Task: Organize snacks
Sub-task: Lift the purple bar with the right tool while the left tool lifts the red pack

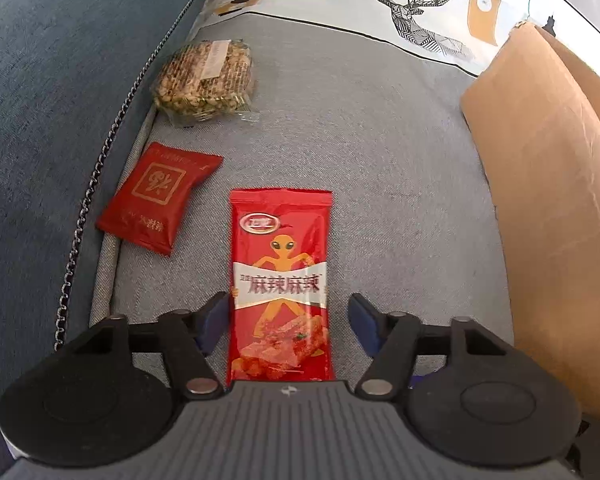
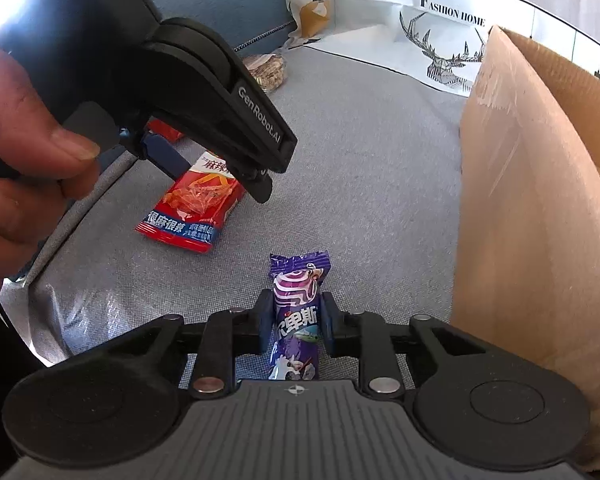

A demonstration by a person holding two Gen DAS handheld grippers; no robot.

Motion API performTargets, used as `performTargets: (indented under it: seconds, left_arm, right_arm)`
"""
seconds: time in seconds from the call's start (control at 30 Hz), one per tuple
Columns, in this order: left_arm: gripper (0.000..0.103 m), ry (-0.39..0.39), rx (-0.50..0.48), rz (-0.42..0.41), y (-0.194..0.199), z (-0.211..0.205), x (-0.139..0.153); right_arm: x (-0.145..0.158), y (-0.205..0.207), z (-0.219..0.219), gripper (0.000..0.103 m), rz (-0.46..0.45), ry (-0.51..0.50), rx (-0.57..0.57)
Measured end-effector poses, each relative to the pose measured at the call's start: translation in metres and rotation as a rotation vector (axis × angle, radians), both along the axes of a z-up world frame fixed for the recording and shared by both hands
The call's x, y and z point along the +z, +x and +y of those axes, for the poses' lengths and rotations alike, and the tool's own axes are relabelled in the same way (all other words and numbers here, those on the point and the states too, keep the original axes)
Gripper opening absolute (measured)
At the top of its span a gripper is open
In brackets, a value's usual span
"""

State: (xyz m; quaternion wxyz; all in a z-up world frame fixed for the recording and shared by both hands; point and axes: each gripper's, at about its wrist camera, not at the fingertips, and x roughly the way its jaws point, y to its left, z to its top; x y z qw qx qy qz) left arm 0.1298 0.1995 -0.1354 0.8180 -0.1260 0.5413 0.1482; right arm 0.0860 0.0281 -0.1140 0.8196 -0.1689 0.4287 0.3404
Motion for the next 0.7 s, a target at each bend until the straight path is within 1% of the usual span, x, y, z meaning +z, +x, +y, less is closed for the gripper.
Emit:
performTargets:
  seconds: [0.03, 0.13, 0.43, 0.57, 0.7]
  left_arm:
    - [0.055, 0.006, 0.004, -0.001, 0.000, 0.000, 0.000]
    - [0.052, -0.005, 0.017, -0.014, -0.001, 0.004, 0.002]
    - [0.051, -0.016, 0.030, -0.050, -0.004, 0.004, 0.010]
    - [0.051, -0.029, 0.041, -0.092, -0.006, 0.006, 0.016]
    - [0.050, -0.026, 0.053, -0.118, -0.007, 0.007, 0.021]
  right_arm:
    - [0.000, 0.000, -0.001, 0.025, -0.001, 0.004, -0.003]
    - [0.004, -0.001, -0.002, 0.025, -0.015, 0.019, -0.012]
    - [0.010, -0.002, -0.008, 0.025, -0.038, 0.055, -0.032]
    - [0.014, -0.006, -0.010, 0.025, -0.059, 0.071, -0.033]
    - [0.016, -0.009, -0.012, 0.025, -0.079, 0.081, -0.034]
